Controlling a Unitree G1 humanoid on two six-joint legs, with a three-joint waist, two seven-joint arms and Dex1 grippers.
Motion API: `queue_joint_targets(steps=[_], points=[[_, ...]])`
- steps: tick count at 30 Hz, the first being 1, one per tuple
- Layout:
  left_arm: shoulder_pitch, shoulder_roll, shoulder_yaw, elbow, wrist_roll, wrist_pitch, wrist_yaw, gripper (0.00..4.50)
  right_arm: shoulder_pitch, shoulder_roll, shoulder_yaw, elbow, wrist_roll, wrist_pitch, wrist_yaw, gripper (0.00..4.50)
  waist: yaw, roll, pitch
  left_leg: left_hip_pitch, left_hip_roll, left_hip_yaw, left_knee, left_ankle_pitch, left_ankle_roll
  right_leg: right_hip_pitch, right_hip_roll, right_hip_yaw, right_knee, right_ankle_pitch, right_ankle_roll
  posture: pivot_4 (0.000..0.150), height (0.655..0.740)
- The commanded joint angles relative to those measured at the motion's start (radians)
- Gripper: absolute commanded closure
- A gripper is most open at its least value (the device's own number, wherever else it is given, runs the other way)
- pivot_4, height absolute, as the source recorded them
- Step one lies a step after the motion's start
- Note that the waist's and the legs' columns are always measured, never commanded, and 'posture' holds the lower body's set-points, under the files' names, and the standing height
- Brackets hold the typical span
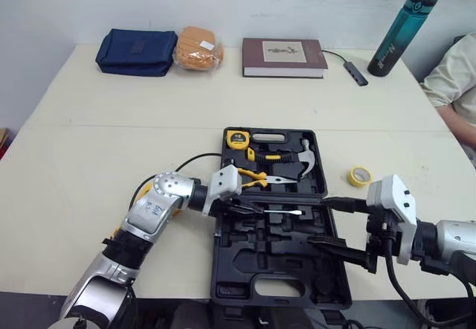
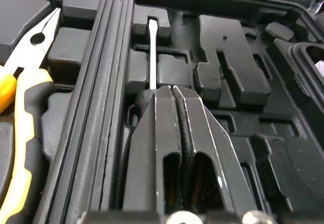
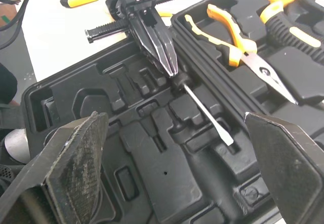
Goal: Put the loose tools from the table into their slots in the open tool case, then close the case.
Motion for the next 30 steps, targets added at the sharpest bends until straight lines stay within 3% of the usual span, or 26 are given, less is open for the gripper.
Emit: queue_joint_targets(steps=[1,9,20,24,27,30], points=[[-0.004,0.008,-0.026,0.016,0.052,-0.026,0.016,4.49,-0.005,-0.004,-0.005,-0.016,-0.001,-0.014,0.002,0.0,0.0,0.0,0.0,0.0,0.0,0.0,0.0,0.0,0.0,0.0,0.0,0.0,0.0,0.0,0.0,0.15,0.74],[-0.006,0.034,-0.093,0.071,0.172,-0.12,0.034,4.49,0.015,0.002,-0.011,-0.025,0.001,-0.014,0.001,0.0,0.0,0.0,-0.001,0.001,0.0,0.0,0.0,0.0,0.0,0.001,0.0,0.0,0.0,0.0,0.0,0.15,0.74],[-0.027,0.079,-0.221,0.077,0.299,-0.004,0.06,4.49,0.041,0.011,-0.029,-0.036,0.016,-0.015,-0.019,0.0,0.0,-0.004,-0.019,0.004,0.0,0.0,-0.001,-0.001,0.001,0.005,0.0,0.0,-0.001,0.0,0.0,0.15,0.74],[-0.035,0.078,-0.229,0.089,0.3,0.036,0.074,4.49,0.04,0.013,-0.026,-0.036,0.014,-0.016,-0.031,0.0,-0.001,-0.005,-0.027,0.005,0.001,-0.001,-0.004,-0.001,0.002,0.012,0.0,0.0,-0.004,0.0,0.0,0.15,0.74],[-0.041,0.068,-0.217,0.09,0.279,0.043,0.075,4.49,0.048,0.02,-0.023,-0.036,0.002,-0.02,-0.04,0.0,-0.001,-0.007,-0.03,0.019,0.0,0.0,-0.014,-0.004,0.006,0.024,-0.001,0.0,-0.01,0.0,-0.001,0.15,0.74],[-0.036,0.064,-0.177,0.065,0.228,0.015,0.056,4.49,0.05,0.024,-0.017,-0.032,-0.011,-0.025,-0.045,0.0,-0.001,-0.006,-0.031,0.021,0.0,-0.001,-0.017,-0.003,0.006,0.026,-0.001,0.0,-0.012,0.0,-0.001,0.15,0.74]])
